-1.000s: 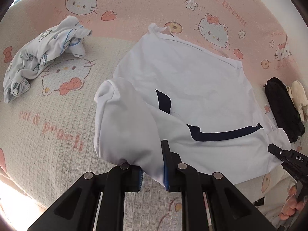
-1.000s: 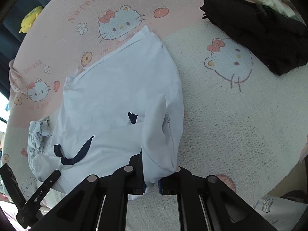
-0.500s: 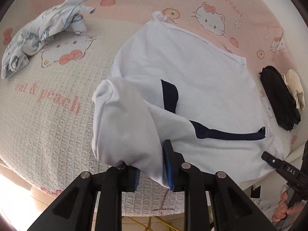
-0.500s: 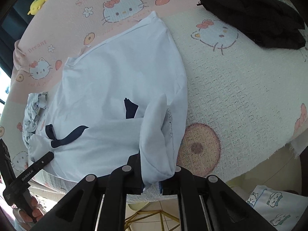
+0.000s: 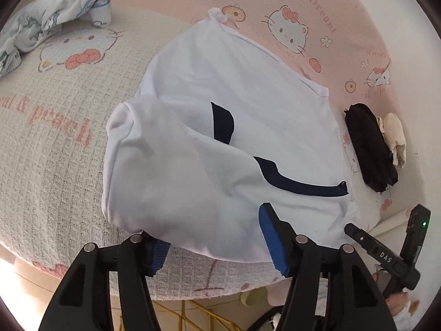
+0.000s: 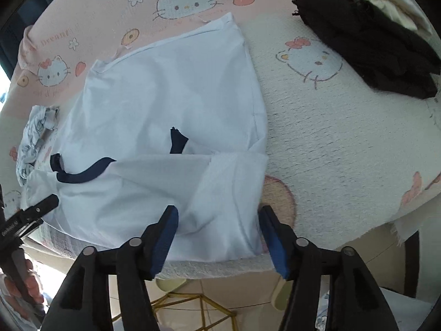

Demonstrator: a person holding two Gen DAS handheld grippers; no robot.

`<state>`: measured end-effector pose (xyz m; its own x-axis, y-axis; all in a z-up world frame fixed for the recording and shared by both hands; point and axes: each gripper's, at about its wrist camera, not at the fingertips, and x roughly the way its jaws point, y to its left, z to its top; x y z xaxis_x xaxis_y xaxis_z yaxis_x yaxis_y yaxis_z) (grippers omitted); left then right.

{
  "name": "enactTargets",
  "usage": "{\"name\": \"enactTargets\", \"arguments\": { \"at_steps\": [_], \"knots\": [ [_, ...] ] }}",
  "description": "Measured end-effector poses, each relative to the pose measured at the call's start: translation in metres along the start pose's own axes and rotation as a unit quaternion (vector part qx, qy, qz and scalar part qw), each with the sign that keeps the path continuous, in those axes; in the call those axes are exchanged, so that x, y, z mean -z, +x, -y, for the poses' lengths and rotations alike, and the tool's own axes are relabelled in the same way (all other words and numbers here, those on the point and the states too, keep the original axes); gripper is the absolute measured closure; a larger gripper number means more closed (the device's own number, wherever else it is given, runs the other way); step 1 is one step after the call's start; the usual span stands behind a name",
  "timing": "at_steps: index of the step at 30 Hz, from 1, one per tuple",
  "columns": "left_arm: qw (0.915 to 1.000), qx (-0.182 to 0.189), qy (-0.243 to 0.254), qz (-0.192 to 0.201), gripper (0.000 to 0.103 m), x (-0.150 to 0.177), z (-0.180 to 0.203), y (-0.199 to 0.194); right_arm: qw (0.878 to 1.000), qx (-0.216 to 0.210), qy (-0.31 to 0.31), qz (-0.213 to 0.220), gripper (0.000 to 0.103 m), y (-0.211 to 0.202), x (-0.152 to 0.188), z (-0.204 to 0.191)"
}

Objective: Fold clothes

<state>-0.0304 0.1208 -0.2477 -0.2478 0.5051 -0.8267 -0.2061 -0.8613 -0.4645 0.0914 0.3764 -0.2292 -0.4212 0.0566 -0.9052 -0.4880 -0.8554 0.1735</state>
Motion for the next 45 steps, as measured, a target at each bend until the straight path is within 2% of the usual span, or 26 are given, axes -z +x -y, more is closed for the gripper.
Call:
{"name": "enactTargets", "arguments": {
  "at_steps": [3, 5, 11, 14, 17, 20, 22, 23, 24, 27, 28, 30, 32, 33, 34, 36, 37, 38, 39, 40, 42, 45],
  "knots": [
    [0.9989, 0.019, -0.032, -0.029, 0.046, -0.001, -0.011, -0.006, 1.0, 0.015, -0.015, 0.012, 0.042, -0.015, 0.003, 0.003],
    [0.9983, 0.012, -0.044, -0.036, 0.046, -0.002, -0.014, -0.013, 0.999, 0.022, -0.019, 0.023, 0.042, -0.024, 0.003, 0.008],
    [0.9986, -0.016, -0.048, -0.013, 0.046, -0.007, -0.019, -0.041, 0.997, 0.052, -0.03, 0.046, 0.042, -0.044, 0.001, 0.013],
    [0.9986, -0.051, 0.0, -0.01, 0.046, -0.007, -0.011, -0.047, 0.993, 0.072, -0.068, 0.07, 0.042, -0.052, -0.001, 0.002],
    [0.9943, -0.088, 0.06, -0.004, 0.046, -0.005, 0.001, -0.054, 0.984, 0.094, -0.126, 0.086, 0.04, -0.056, 0.0, -0.017],
    [0.9844, -0.124, 0.125, -0.001, 0.046, -0.001, 0.018, -0.057, 0.965, 0.122, -0.211, 0.096, 0.04, -0.05, 0.008, -0.042],
    [0.9716, -0.155, 0.179, 0.003, 0.046, 0.003, 0.028, -0.06, 0.946, 0.141, -0.272, 0.103, 0.04, -0.045, 0.016, -0.059],
    [0.9616, -0.173, 0.213, 0.01, 0.046, 0.006, 0.033, -0.06, 0.935, 0.154, -0.303, 0.106, 0.04, -0.042, 0.02, -0.068],
    [0.947, -0.195, 0.254, 0.018, 0.046, 0.01, 0.039, -0.058, 0.921, 0.168, -0.335, 0.109, 0.04, -0.039, 0.025, -0.076],
    [0.895, -0.26, 0.36, 0.041, 0.046, 0.024, 0.051, -0.045, 0.873, 0.207, -0.425, 0.122, 0.04, -0.028, 0.042, -0.096],
    [0.886, -0.269, 0.376, 0.034, 0.046, 0.026, 0.05, -0.041, 0.859, 0.216, -0.447, 0.126, 0.04, -0.025, 0.047, -0.101],
    [0.8669, -0.287, 0.407, 0.02, 0.046, 0.032, 0.049, -0.034, 0.839, 0.228, -0.477, 0.128, 0.04, -0.02, 0.055, -0.107],
    [0.8526, -0.289, 0.435, 0.017, 0.046, 0.039, 0.05, -0.033, 0.828, 0.232, -0.495, 0.128, 0.04, -0.018, 0.06, -0.111],
    [0.8406, -0.294, 0.455, 0.019, 0.046, 0.044, 0.052, -0.033, 0.823, 0.232, -0.502, 0.128, 0.04, -0.017, 0.062, -0.112],
    [0.8247, -0.301, 0.478, 0.022, 0.046, 0.05, 0.053, -0.032, 0.819, 0.233, -0.508, 0.129, 0.04, -0.017, 0.065, -0.113],
    [0.7724, -0.33, 0.542, 0.029, 0.046, 0.066, 0.051, -0.025, 0.812, 0.238, -0.517, 0.126, 0.04, -0.014, 0.072, -0.111],
    [0.7347, -0.353, 0.578, 0.033, 0.046, 0.077, 0.05, -0.019, 0.809, 0.242, -0.522, 0.121, 0.04, -0.011, 0.076, -0.109],
    [0.6914, -0.378, 0.614, 0.039, 0.046, 0.087, 0.046, -0.013, 0.806, 0.247, -0.526, 0.115, 0.04, -0.008, 0.08, -0.106],
    [0.6541, -0.395, 0.644, 0.043, 0.046, 0.096, 0.042, -0.007, 0.803, 0.251, -0.53, 0.11, 0.04, -0.005, 0.084, -0.103],
    [0.6228, -0.403, 0.669, 0.045, 0.046, 0.104, 0.039, -0.002, 0.798, 0.257, -0.534, 0.104, 0.04, -0.002, 0.088, -0.1],
    [0.5905, -0.4, 0.7, 0.04, 0.046, 0.115, 0.034, 0.003, 0.788, 0.272, -0.544, 0.097, 0.04, 0.003, 0.095, -0.095],
    [0.5745, -0.39, 0.718, 0.04, 0.046, 0.12, 0.037, 0.007, 0.76, 0.297, -0.568, 0.103, 0.04, 0.008, 0.106, -0.092]
  ]
}}
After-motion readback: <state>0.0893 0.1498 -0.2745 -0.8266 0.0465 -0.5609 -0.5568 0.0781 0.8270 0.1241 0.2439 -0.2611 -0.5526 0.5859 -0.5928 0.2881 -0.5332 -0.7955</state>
